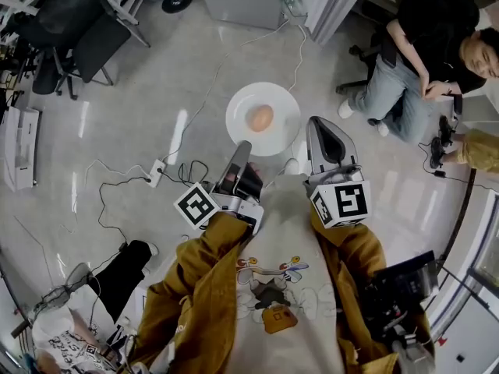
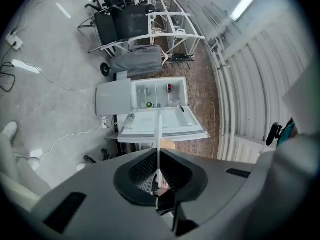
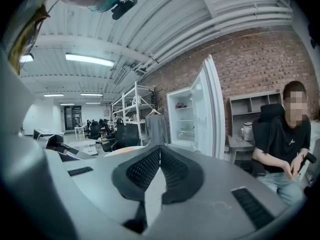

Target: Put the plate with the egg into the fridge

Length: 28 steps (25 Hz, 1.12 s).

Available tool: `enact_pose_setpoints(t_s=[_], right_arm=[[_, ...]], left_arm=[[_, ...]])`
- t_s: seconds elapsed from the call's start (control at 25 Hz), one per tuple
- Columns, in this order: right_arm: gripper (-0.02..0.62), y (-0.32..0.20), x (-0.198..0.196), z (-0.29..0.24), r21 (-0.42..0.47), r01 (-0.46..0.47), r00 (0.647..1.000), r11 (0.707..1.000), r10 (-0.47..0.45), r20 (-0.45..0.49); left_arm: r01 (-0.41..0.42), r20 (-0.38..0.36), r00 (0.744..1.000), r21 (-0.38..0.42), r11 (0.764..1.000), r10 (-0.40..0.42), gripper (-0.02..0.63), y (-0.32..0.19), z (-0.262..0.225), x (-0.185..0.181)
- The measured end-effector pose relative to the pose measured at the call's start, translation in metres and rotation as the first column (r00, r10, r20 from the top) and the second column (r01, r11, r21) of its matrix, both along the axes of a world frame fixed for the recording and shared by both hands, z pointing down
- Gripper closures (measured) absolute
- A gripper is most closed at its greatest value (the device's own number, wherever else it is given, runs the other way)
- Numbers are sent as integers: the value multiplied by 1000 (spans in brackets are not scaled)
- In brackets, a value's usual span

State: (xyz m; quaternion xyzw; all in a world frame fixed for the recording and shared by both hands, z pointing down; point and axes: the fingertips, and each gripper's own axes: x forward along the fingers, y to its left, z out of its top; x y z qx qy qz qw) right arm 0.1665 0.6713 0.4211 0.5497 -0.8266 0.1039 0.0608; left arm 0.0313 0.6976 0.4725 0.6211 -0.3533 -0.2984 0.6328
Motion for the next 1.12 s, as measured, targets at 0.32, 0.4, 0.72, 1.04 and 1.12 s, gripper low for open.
enact_pose_setpoints(t_s=[0.32,0.4,0.72,1.04,1.12], right_arm=[[588,-3,-25,9,-21,-101,994,995,102,28],[589,-2,-49,15,-25,-108,993,994,108,37],[588,-2,-68,17,-51,-143,989,988,145,42],[588,-22,-79,20,-70,-136,988,988,141,60],[588,-28,-83,23,-71,-118,990,990,123,67]], left_arm=[[21,-8,1000,-47,999,-21,584,0,8,-50],[24,8,1000,-58,998,-24,584,2,13,-77],[-4,1,1000,-75,997,4,584,-8,21,-103],[15,-3,1000,-73,997,-15,584,-26,16,-115],[31,6,1000,-83,996,-31,584,-29,19,-119]])
